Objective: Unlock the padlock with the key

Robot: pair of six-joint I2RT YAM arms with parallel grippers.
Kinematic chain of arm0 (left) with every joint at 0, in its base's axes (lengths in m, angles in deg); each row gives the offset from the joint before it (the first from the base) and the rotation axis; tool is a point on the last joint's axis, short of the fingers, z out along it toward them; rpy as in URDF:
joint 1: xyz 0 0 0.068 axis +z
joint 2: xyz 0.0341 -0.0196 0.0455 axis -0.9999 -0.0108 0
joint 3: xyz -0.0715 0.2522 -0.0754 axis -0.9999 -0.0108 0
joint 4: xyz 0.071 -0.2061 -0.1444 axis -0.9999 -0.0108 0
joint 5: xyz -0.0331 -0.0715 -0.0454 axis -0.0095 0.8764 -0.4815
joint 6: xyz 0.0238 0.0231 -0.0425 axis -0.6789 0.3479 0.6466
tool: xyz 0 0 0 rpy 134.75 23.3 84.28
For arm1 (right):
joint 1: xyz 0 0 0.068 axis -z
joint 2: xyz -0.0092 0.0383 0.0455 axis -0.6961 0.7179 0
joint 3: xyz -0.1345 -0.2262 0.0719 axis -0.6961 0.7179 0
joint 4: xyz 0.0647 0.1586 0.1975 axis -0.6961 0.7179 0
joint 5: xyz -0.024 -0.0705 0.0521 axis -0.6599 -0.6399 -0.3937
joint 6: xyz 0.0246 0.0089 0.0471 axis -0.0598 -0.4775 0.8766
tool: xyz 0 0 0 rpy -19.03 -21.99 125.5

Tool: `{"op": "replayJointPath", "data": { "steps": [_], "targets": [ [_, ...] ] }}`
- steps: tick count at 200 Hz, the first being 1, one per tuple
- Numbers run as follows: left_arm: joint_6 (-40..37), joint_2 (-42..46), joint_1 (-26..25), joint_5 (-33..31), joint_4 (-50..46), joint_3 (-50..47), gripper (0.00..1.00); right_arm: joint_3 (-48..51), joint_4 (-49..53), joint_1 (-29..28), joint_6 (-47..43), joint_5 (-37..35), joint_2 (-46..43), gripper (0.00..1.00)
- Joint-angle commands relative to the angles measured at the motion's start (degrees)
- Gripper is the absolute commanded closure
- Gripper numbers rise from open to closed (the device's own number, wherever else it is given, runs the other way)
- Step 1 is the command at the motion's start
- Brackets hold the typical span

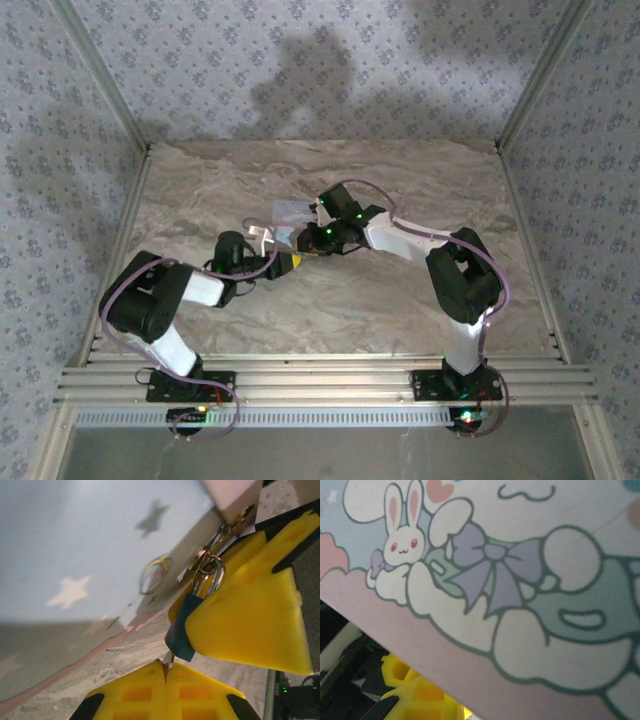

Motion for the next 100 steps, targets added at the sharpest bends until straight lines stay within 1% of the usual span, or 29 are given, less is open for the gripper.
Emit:
{"op": "replayJointPath", "data": {
  "steps": [1,13,24,31,41,63,100],
  "targets": [
    [-4.44,3.74,-2.28,-3.33,7.42,1.09,1.0,2.93,5.22,-2.87,1.6,0.73,1.18,0.92],
    [-4.68,3.19,-2.9,-5.25,8.59,-0.74,1.0,4.04,4.02,-3.07,2.55,-0.71,0.63,0.86],
    [-4.6,2.43,-3.21,-6.65,10.35,-2.33,1.0,5.26,2.84,-3.31,3.65,-2.01,0.22,0.74],
    [-4.59,1.84,-3.3,-7.31,11.33,-3.32,1.0,5.72,2.07,-3.41,4.22,-2.65,-0.12,0.69],
    [-4.57,0.96,-3.37,-7.94,12.49,-4.33,1.0,8.1,0.93,-3.67,5.18,-3.45,-0.47,0.64],
    [-4.72,-0.72,-3.58,-8.79,13.85,-5.46,1.0,10.12,-0.69,-3.96,7.01,-5.48,-1.49,0.54],
    [-5.82,-1.24,-4.48,-10.25,12.86,-5.83,1.0,12.1,-1.76,-4.59,9.08,-9.58,-4.04,0.47]
  ]
}}
